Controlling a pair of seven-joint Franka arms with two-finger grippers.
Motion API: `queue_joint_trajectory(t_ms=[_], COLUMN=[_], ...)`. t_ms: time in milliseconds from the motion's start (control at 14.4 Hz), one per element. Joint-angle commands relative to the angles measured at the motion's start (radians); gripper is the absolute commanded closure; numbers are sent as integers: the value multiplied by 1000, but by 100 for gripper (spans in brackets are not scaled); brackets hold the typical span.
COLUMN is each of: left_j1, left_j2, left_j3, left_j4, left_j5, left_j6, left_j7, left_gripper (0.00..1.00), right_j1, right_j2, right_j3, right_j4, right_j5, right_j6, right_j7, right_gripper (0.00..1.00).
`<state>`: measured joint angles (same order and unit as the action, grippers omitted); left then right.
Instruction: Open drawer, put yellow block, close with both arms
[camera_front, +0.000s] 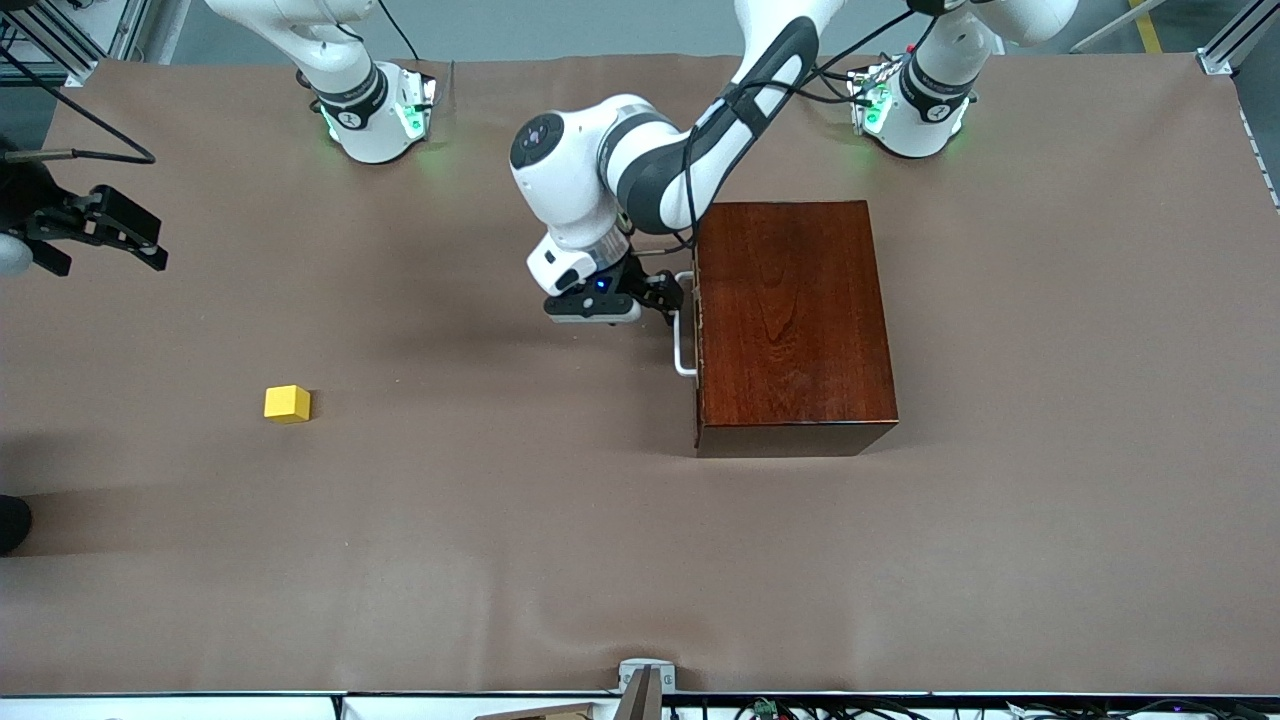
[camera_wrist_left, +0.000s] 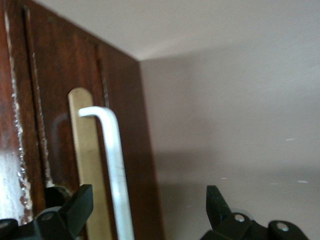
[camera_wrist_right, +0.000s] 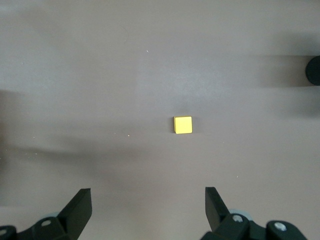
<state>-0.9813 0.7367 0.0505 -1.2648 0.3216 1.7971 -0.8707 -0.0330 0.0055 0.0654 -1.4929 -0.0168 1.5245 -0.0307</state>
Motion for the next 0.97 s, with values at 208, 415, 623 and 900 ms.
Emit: queue_joint_trajectory(t_ms=[208,415,623,900], left_j1=[0,-2,-5,-7], left_j2=[67,69,81,87], left_j3=[11,6,3,-14], left_j4=[36,41,41,45], left_j5=[33,27,24,22], left_j6=[-18,16,18,82], left_j7=[-4,-25,-30,-129], left_gripper=[0,0,0,0], right_j1=[-11,-11,-15,-18], right_j2=[8,25,28,65], right_j3=[2,4,1,-1], right_j4=[8,8,8,6], right_j5=[17,18,51,46], right_j6=[5,6,8,31], right_j7=[-8,-3,-8,-8], right_gripper=[0,0,0,0])
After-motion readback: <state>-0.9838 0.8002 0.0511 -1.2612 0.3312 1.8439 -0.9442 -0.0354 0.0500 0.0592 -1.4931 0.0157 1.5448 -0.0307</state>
